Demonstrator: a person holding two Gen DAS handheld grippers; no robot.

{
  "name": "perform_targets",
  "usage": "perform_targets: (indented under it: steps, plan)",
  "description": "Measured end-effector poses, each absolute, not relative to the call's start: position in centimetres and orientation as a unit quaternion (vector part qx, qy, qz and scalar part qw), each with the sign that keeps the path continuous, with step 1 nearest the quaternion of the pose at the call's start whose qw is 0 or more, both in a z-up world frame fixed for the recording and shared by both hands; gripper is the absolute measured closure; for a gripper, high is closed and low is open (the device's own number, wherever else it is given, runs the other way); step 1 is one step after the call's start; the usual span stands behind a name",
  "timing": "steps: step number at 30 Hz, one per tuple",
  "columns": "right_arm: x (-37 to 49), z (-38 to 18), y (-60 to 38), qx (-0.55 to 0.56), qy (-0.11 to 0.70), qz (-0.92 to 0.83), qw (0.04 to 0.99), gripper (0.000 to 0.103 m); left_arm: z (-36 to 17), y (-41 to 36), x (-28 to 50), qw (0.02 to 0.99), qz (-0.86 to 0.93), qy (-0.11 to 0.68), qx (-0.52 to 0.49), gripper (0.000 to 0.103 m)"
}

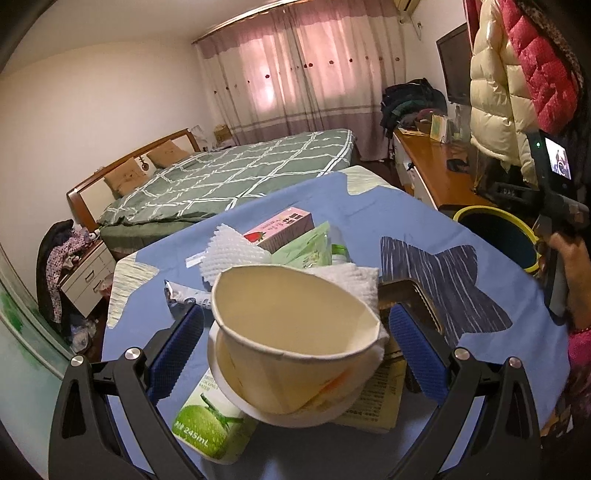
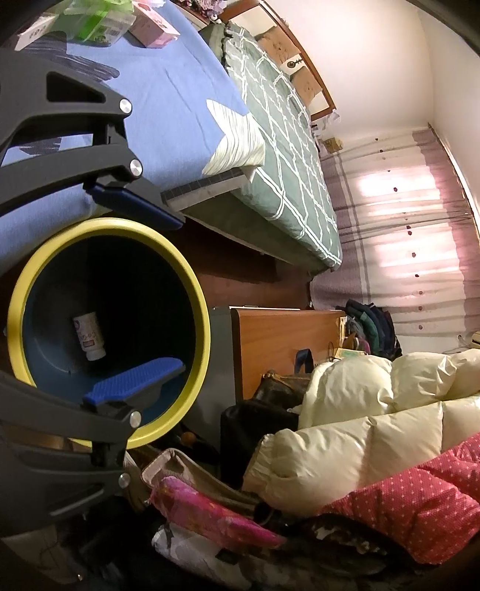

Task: Collect trash
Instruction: 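Grasp the paper cup with the left gripper, then carry the paper cup into the yellow bin and open the left gripper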

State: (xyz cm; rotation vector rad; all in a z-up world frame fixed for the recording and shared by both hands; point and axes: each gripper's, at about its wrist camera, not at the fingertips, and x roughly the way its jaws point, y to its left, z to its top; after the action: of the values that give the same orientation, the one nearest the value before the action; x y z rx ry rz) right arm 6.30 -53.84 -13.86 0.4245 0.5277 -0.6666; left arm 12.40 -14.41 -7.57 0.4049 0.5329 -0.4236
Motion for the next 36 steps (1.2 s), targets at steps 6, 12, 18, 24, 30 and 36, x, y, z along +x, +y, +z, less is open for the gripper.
perform_targets:
  steps: [6, 12, 18, 24, 30, 36]
  plan:
    - [6.5, -13.9, -53.8, 0.207, 0.255, -0.315, 0.890, 0.035, -7.8, -14.5, 12.8, 0.922, -0.207, 0.258, 0.202, 0.024]
    - [6.4, -13.9, -53.9, 0.209, 0.252, -0.313, 0.892, 0.035, -7.1, -14.2, 12.8, 0.924, -0.211, 0.254, 0.193, 0.033]
    - [6.4, -13.8, -53.7, 0.208, 0.250, -0.311, 0.893, 0.035, -4.3, -13.0, 12.4, 0.930, -0.222, 0.243, 0.163, 0.033]
    - [6.3, -13.8, -53.6, 0.209, 0.245, -0.313, 0.894, 0.035, -1.5, -12.9, 11.7, 0.937, -0.222, 0.225, 0.152, 0.033]
    - [6.0, -13.7, -53.7, 0.213, 0.238, -0.313, 0.894, 0.035, -0.3, -14.0, 11.8, 0.934, -0.239, 0.227, 0.135, 0.033]
    - [4.4, -12.9, -53.9, 0.209, 0.225, -0.314, 0.898, 0.035, 0.0, -17.1, 11.7, 0.927, -0.268, 0.223, 0.139, 0.033]
